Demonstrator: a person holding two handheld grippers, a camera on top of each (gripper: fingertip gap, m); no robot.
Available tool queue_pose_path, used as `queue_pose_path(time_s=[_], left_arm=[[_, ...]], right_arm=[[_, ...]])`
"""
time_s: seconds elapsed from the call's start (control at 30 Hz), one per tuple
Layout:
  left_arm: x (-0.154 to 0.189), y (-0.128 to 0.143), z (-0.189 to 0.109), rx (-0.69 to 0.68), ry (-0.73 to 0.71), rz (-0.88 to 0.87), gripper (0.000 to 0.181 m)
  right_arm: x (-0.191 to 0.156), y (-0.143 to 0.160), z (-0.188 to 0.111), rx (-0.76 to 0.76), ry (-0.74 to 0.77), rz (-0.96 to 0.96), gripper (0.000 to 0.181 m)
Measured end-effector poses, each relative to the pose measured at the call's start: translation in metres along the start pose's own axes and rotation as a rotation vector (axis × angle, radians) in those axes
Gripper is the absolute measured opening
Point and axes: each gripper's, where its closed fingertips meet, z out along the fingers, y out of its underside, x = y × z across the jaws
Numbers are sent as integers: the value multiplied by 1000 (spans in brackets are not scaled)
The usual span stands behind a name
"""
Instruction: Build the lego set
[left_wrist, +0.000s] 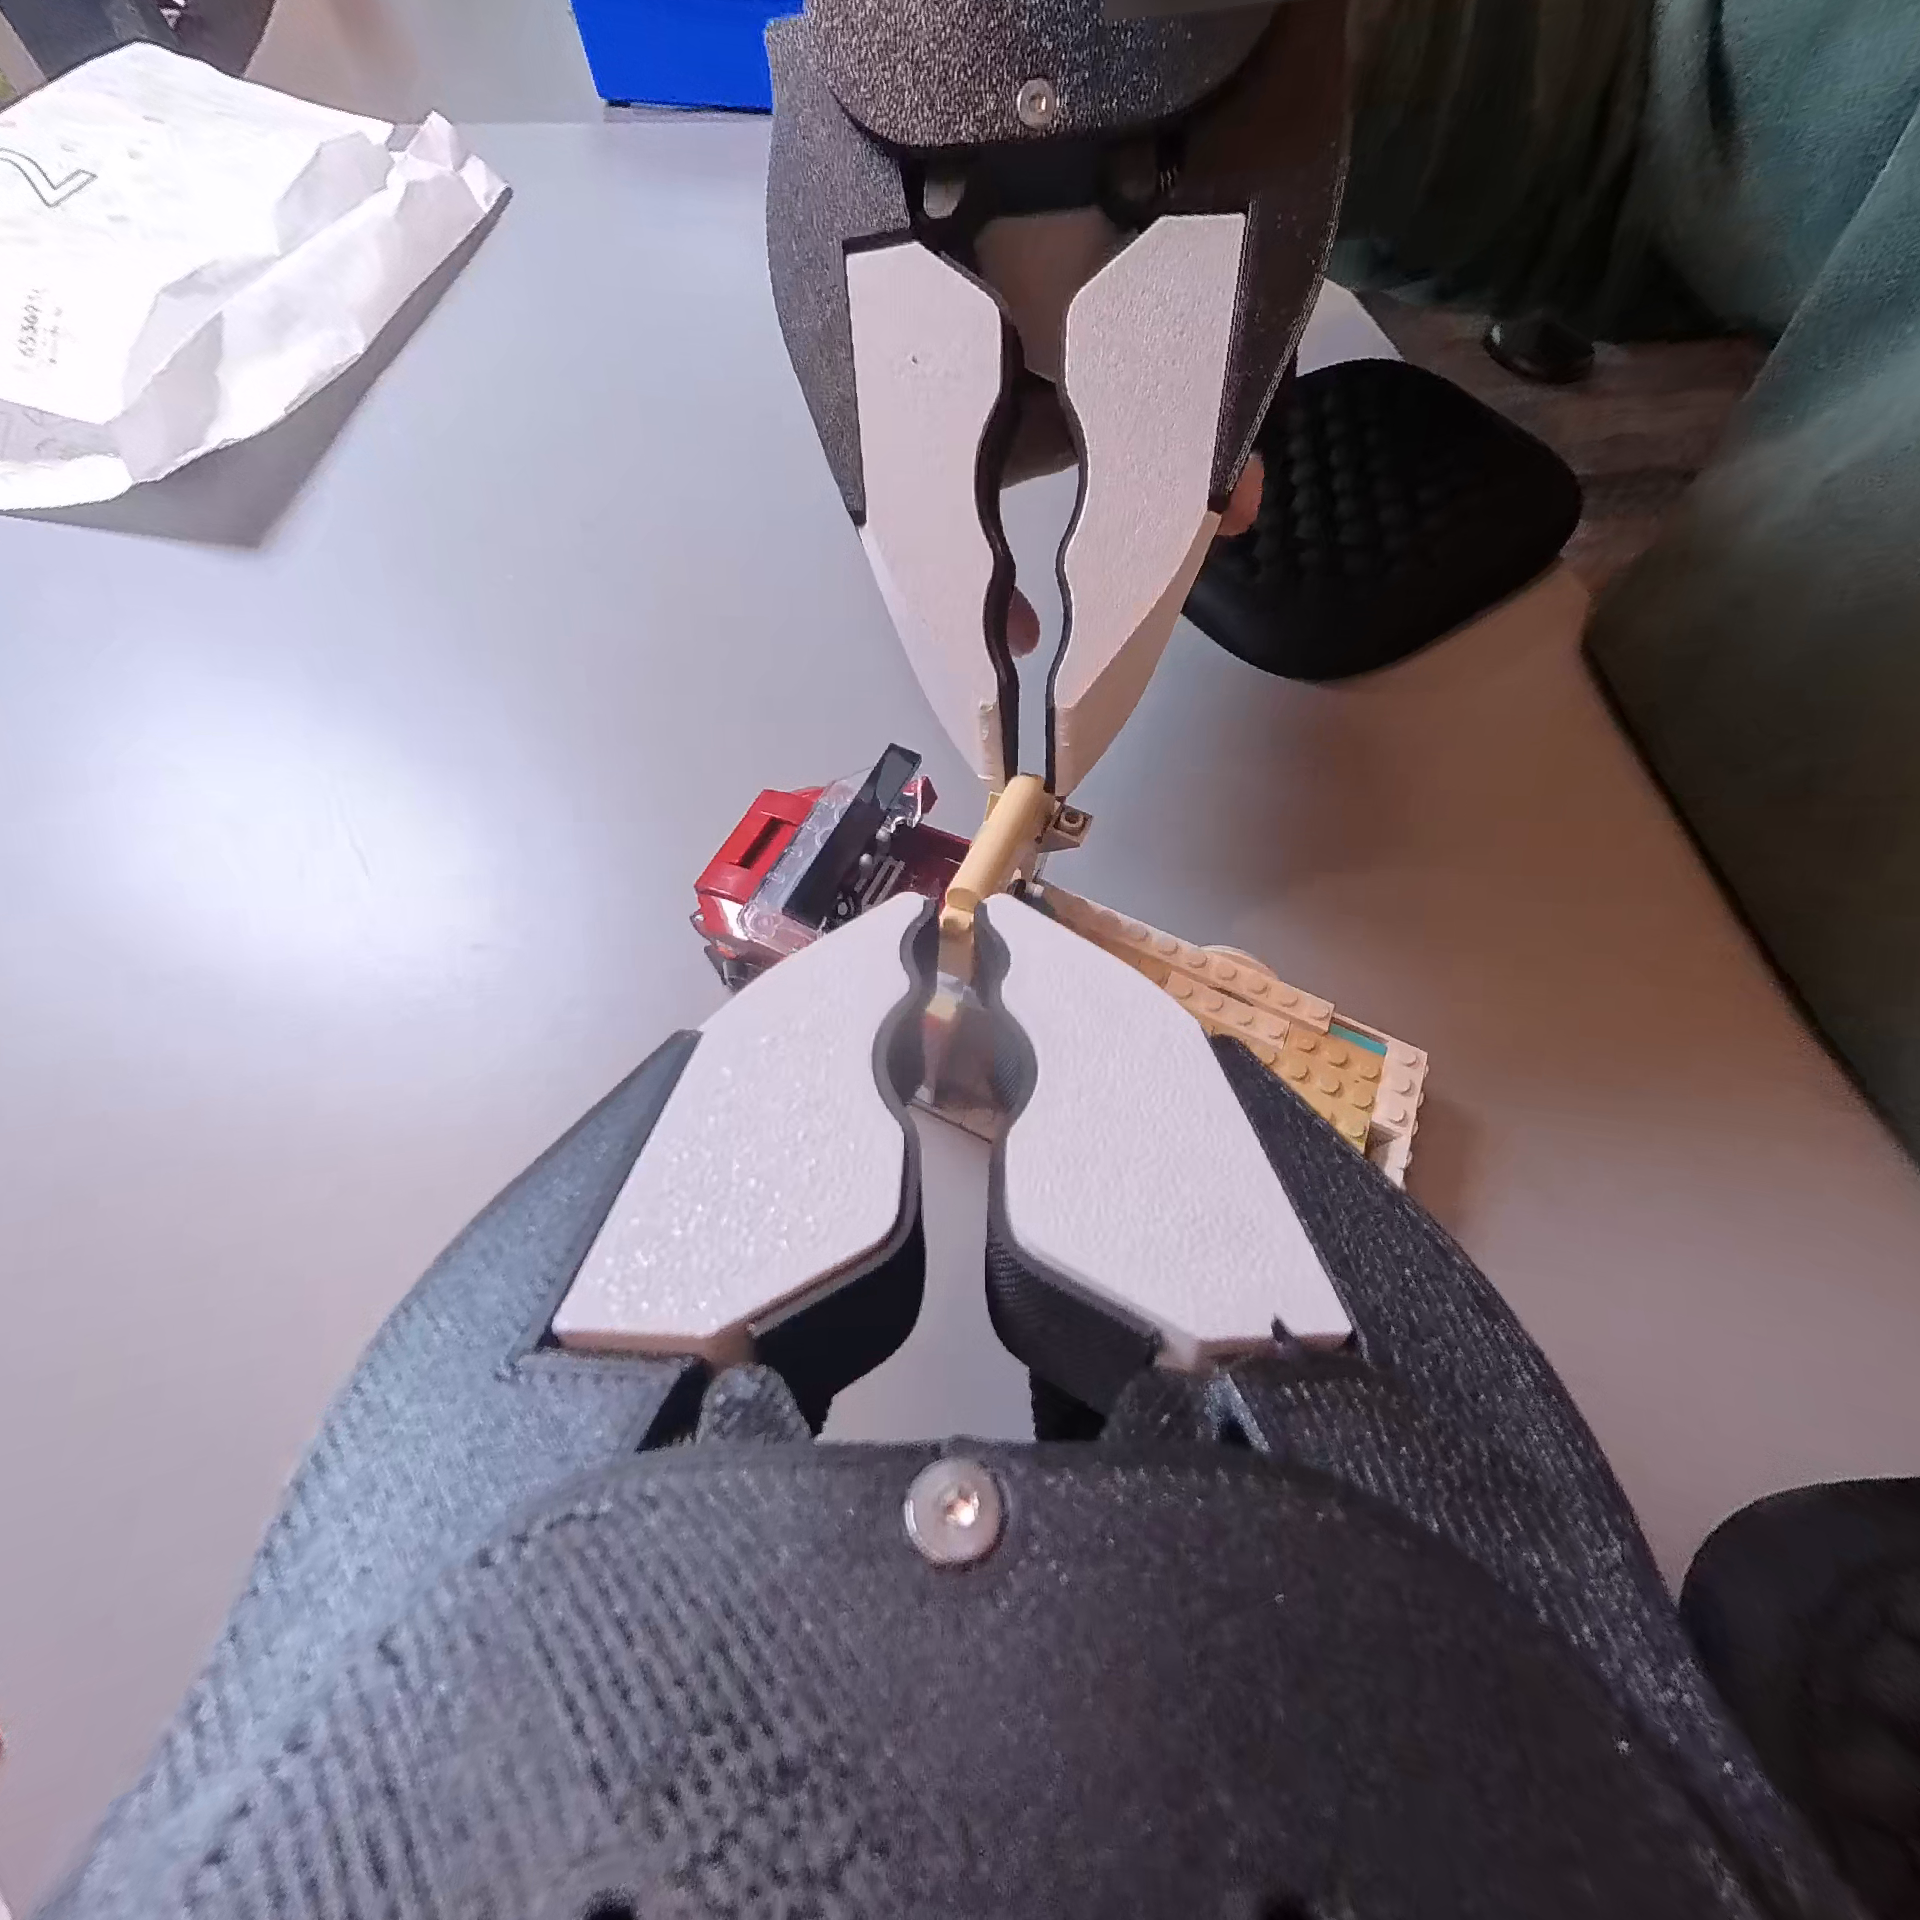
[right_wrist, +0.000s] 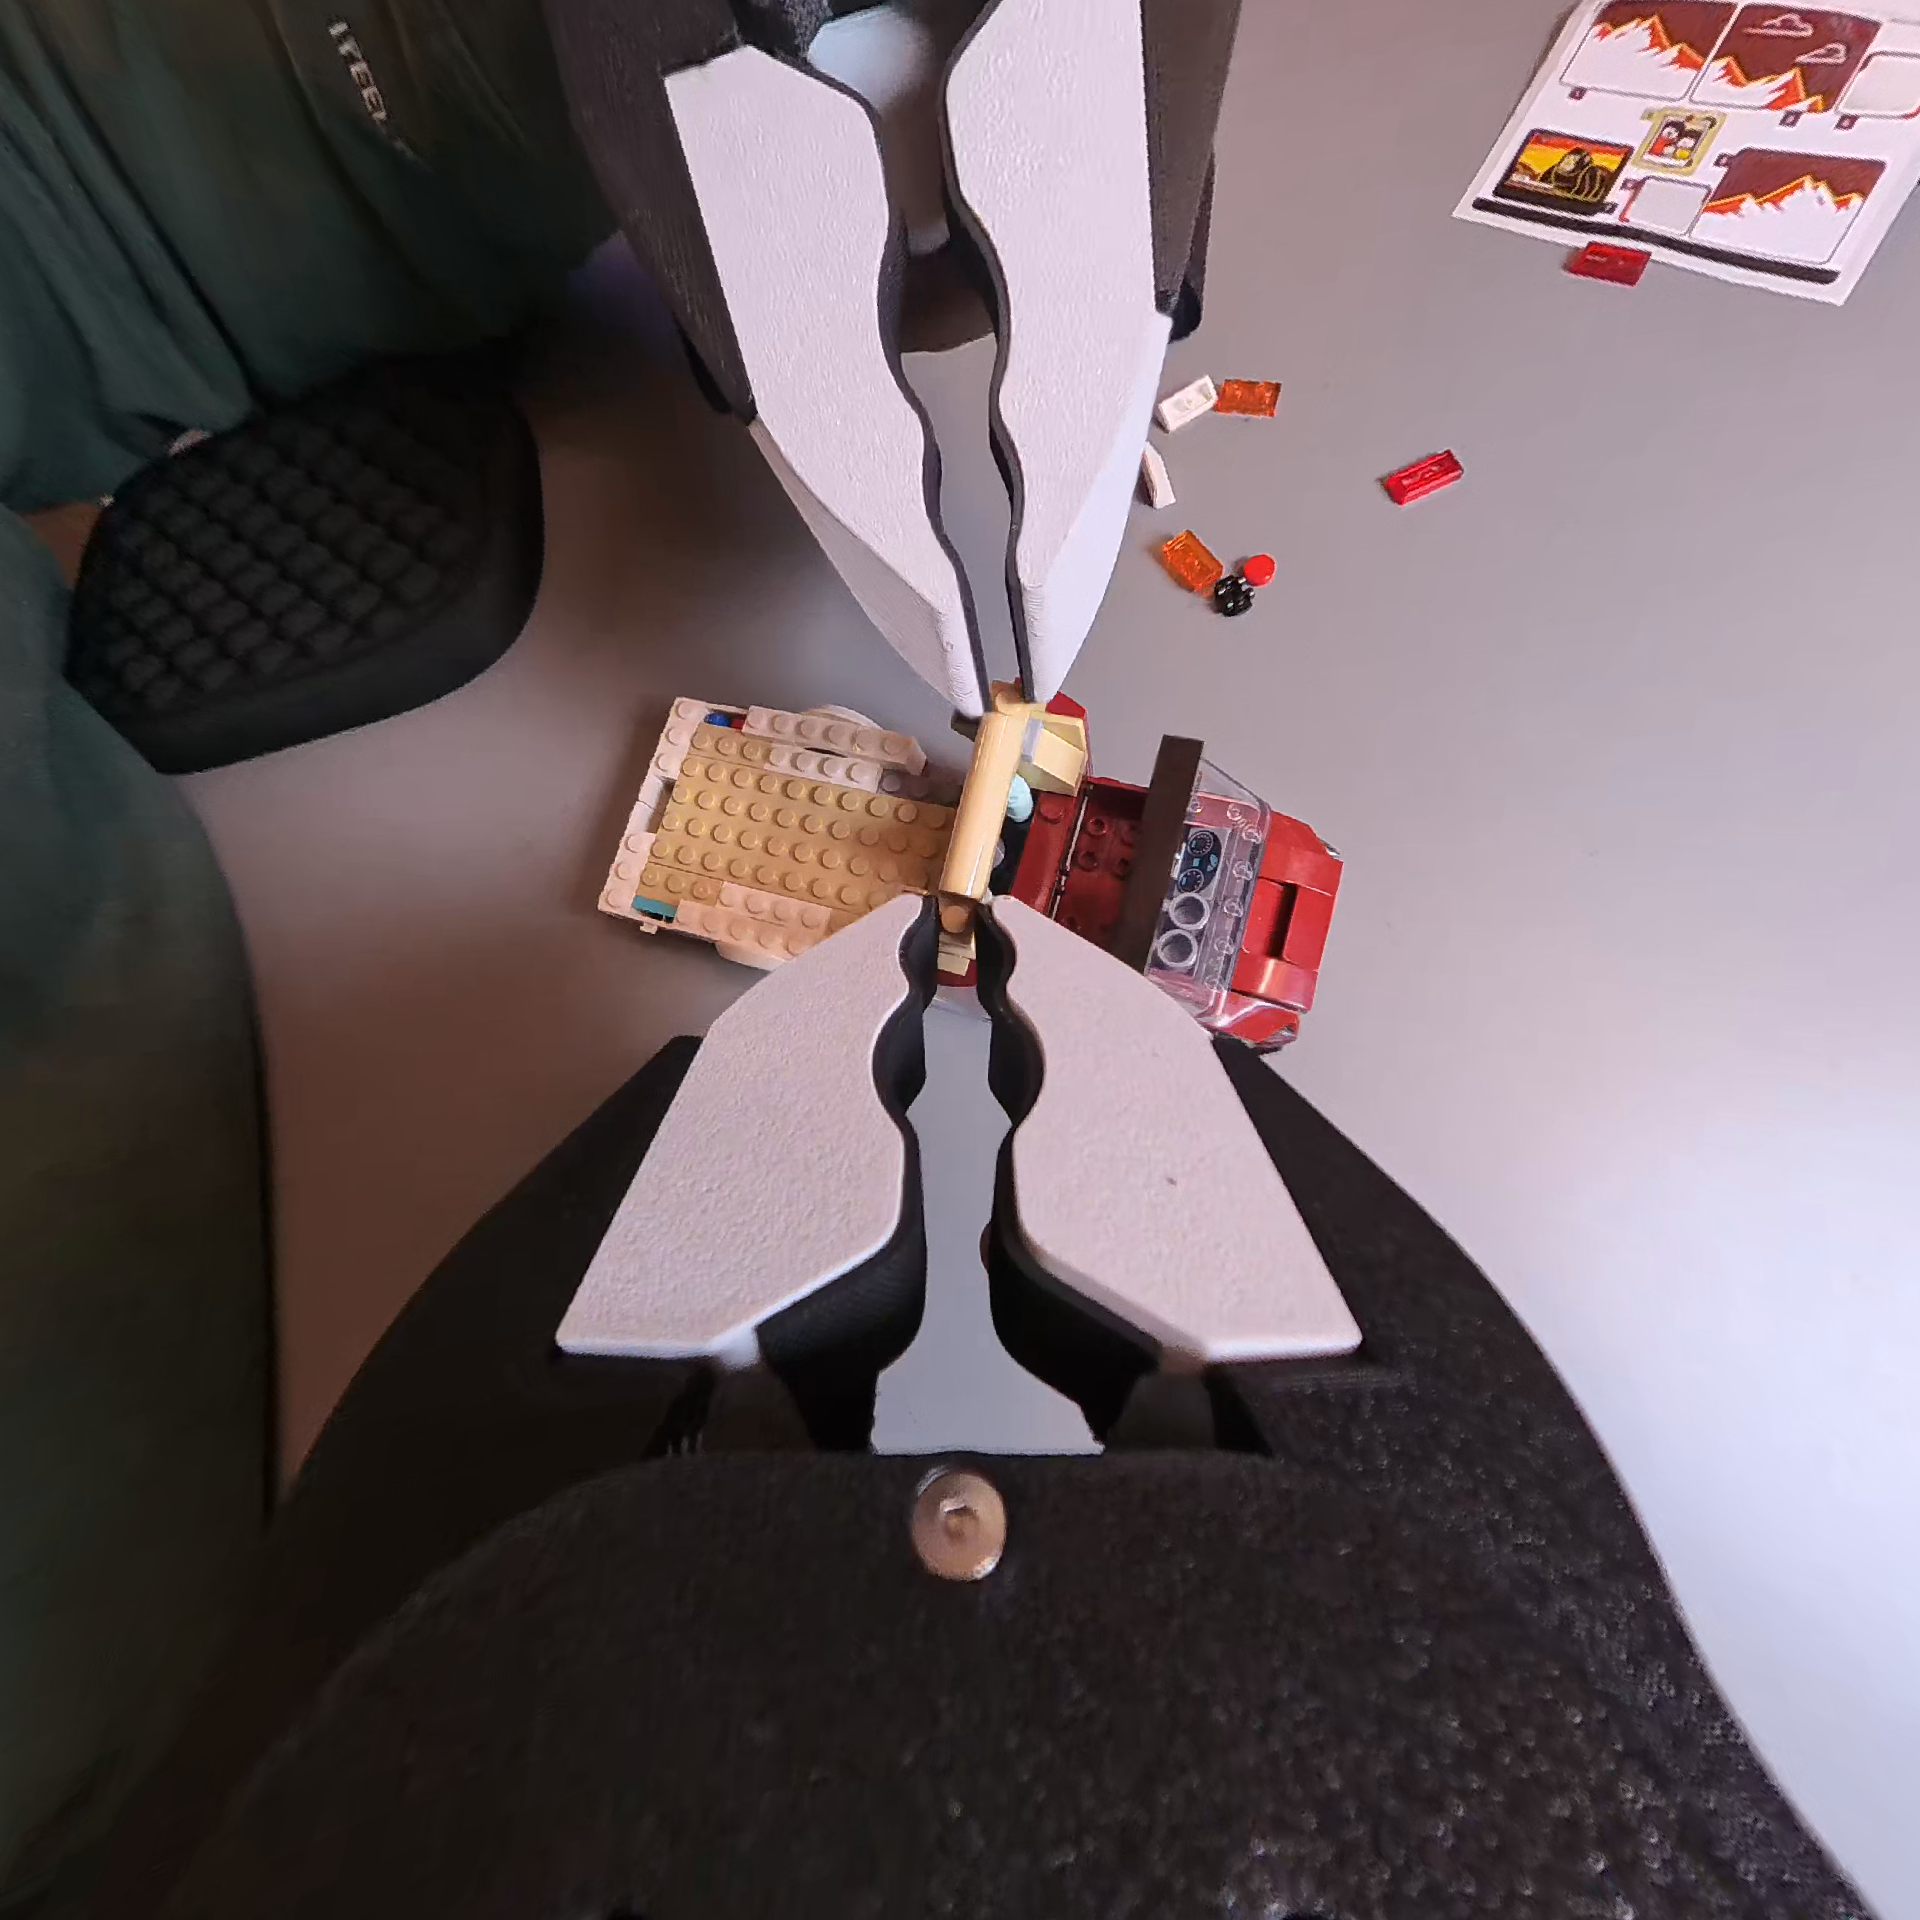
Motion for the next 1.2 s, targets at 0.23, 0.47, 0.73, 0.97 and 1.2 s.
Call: queue_pose_path(time_s=[0.23, 0.47, 0.73, 0.97, 1.2], left_arm=[[-1, 5, -1, -14, 12, -27, 4], [-2, 6, -1, -13, 12, -63, 4], [-2, 8, -1, -72, -6, -26, 3], [-2, 10, -3, -69, -20, -9, 1], [-1, 9, -3, -70, -37, -1, 0]], right_arm=[[0, -2, 1, 4, 17, 10, 7], [0, -2, 2, -66, -1, 3, 7], [0, -1, 3, -118, 7, -26, 7], [0, -2, 3, -140, 20, -46, 7], [0, -2, 4, -151, 17, -66, 7]])
